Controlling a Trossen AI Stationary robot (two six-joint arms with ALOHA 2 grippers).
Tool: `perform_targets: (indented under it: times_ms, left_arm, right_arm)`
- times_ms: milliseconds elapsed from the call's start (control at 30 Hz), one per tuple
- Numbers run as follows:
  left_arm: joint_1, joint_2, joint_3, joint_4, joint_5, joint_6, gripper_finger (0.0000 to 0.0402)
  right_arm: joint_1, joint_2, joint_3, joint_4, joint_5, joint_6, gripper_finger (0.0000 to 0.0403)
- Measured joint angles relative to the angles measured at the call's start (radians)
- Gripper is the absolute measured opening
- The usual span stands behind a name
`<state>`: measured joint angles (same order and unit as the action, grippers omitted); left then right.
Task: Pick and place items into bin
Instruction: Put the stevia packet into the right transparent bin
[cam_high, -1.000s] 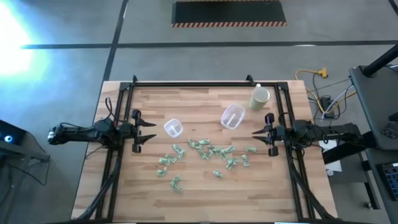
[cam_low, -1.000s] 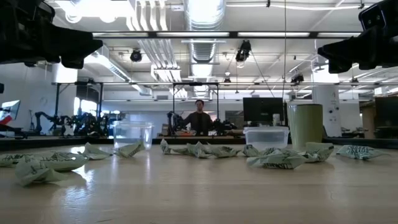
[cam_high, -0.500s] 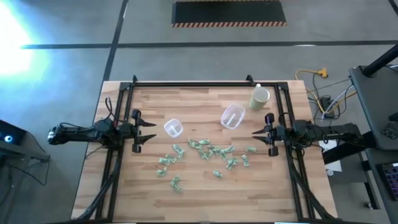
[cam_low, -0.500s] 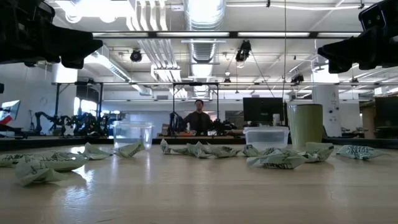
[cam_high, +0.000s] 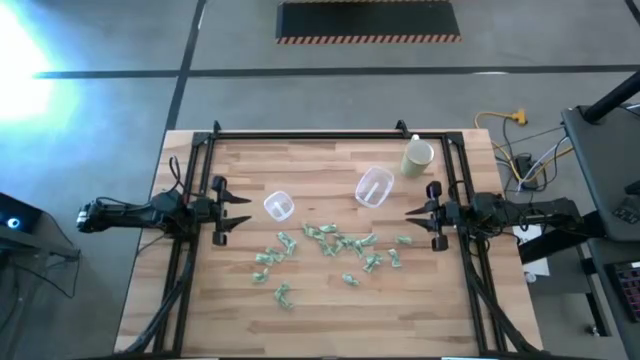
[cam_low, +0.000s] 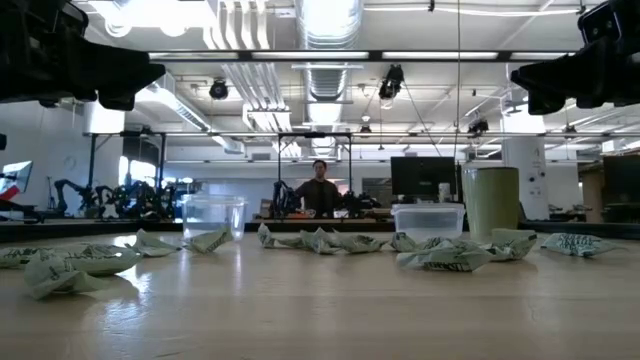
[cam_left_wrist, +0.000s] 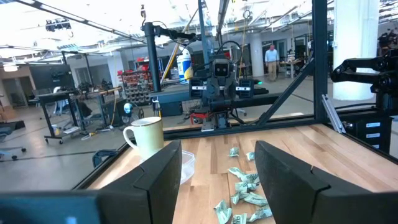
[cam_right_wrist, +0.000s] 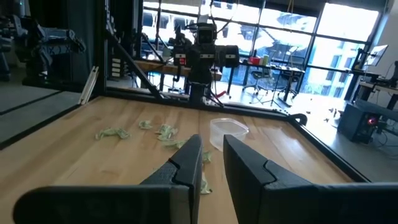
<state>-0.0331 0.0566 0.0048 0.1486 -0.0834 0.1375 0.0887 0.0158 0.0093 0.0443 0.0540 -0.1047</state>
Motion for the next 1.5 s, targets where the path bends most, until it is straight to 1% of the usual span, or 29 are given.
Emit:
perform_targets:
  times_ms: [133, 233, 300, 400, 533, 733, 833, 1000, 1100, 1233, 1400, 1500]
  left_arm:
    - [0.0, 0.0, 0.0, 0.0, 0.0, 0.0, 0.0187]
    - [0.0, 0.0, 0.0, 0.0, 0.0, 0.0, 0.0187]
    - [0.0, 0.0, 0.0, 0.0, 0.0, 0.0, 0.0187]
    - [0.0, 0.0, 0.0, 0.0, 0.0, 0.0, 0.0187]
    - [0.0, 0.0, 0.0, 0.0, 0.0, 0.0, 0.0187]
    - [0.0, 0.0, 0.0, 0.0, 0.0, 0.0, 0.0187]
    - [0.0, 0.0, 0.0, 0.0, 0.0, 0.0, 0.0187]
    - [0.0, 0.0, 0.0, 0.0, 0.0, -0.001, 0.0187]
    - [0.0, 0.0, 0.0, 0.0, 0.0, -0.001, 0.0187]
    - [0.0, 0.0, 0.0, 0.012, 0.0, 0.006, 0.0187]
    - [0.0, -0.001, 0.005, 0.017, 0.0, 0.008, 0.0187]
    - [0.0, 0.0, 0.005, 0.062, 0.0, 0.008, 0.0187]
  right_arm:
    - [0.0, 0.0, 0.0, 0.012, 0.0, 0.0, 0.0057]
    - [0.0, 0.0, 0.0, 0.091, 0.0, 0.005, 0.0057]
    - [0.0, 0.0, 0.0, 0.126, 0.0, 0.043, 0.0057]
    - [0.0, 0.0, 0.0, 0.132, 0.0, 0.111, 0.0057]
    - [-0.001, 0.0, 0.0, 0.163, 0.0, 0.082, 0.0057]
    - [-0.002, 0.0, 0.0, 0.302, 0.005, 0.098, 0.0057]
    - [-0.002, 0.0, 0.0, 0.339, 0.006, 0.101, 0.0057]
    - [-0.002, 0.006, 0.0, 0.309, 0.014, 0.073, 0.0057]
    - [-0.002, 0.018, 0.0, 0.325, 0.046, 0.046, 0.0057]
    - [-0.002, 0.034, 0.0, 0.353, 0.047, 0.019, 0.0057]
    - [-0.002, 0.077, 0.0, 0.359, 0.053, -0.024, 0.0057]
    - [-0.002, 0.111, 0.0, 0.359, 0.054, -0.064, 0.0057]
